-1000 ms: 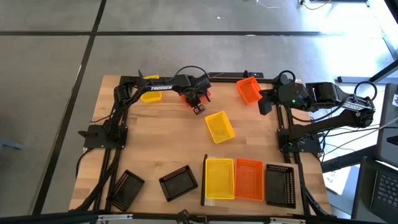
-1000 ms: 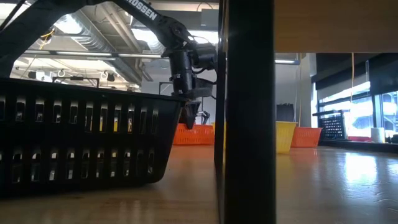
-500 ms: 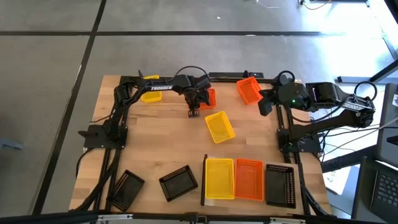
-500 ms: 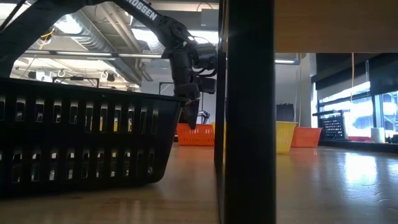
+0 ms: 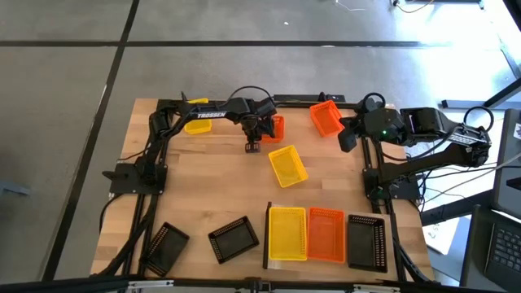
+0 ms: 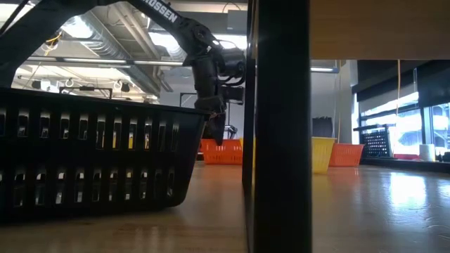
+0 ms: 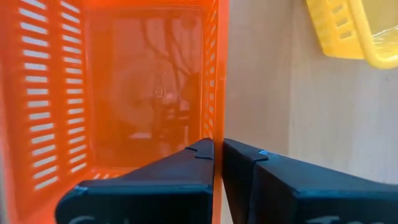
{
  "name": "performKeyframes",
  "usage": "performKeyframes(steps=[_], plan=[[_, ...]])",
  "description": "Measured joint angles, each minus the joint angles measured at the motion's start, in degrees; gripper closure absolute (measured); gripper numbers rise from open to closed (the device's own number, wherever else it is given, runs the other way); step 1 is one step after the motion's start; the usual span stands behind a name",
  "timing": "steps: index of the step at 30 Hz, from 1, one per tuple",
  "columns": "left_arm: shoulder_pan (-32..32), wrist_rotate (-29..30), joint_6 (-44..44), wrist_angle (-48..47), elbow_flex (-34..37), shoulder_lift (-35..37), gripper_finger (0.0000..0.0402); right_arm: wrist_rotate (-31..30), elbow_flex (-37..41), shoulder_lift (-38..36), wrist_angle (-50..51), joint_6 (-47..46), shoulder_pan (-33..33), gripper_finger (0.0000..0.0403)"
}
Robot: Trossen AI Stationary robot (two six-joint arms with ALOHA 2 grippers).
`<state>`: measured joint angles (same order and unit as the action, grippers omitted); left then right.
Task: Stack baskets on shelf by color
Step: Stack the left orange bin on top of the orange bin
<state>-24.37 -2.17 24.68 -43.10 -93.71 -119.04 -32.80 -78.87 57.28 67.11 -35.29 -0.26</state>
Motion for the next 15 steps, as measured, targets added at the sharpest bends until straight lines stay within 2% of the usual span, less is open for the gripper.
performKeyframes(steps=[8,12,15], plan=[[0.03,-0.09,1.7,0.22,0.0,3.13,0.0402,2.64,-0.02,0.67,0.0,2.86,0.01,0.0373],[0.06,0.15,1.55,-0.01,-0.47,3.8,0.0401,2.72,-0.02,2.41,-0.02,7.77,0.01,0.0347],[0.3,0.24,1.76,-1.87,-2.41,3.71,0.0401,2.95,-0.02,4.05,-0.04,15.43,0.01,0.0332]])
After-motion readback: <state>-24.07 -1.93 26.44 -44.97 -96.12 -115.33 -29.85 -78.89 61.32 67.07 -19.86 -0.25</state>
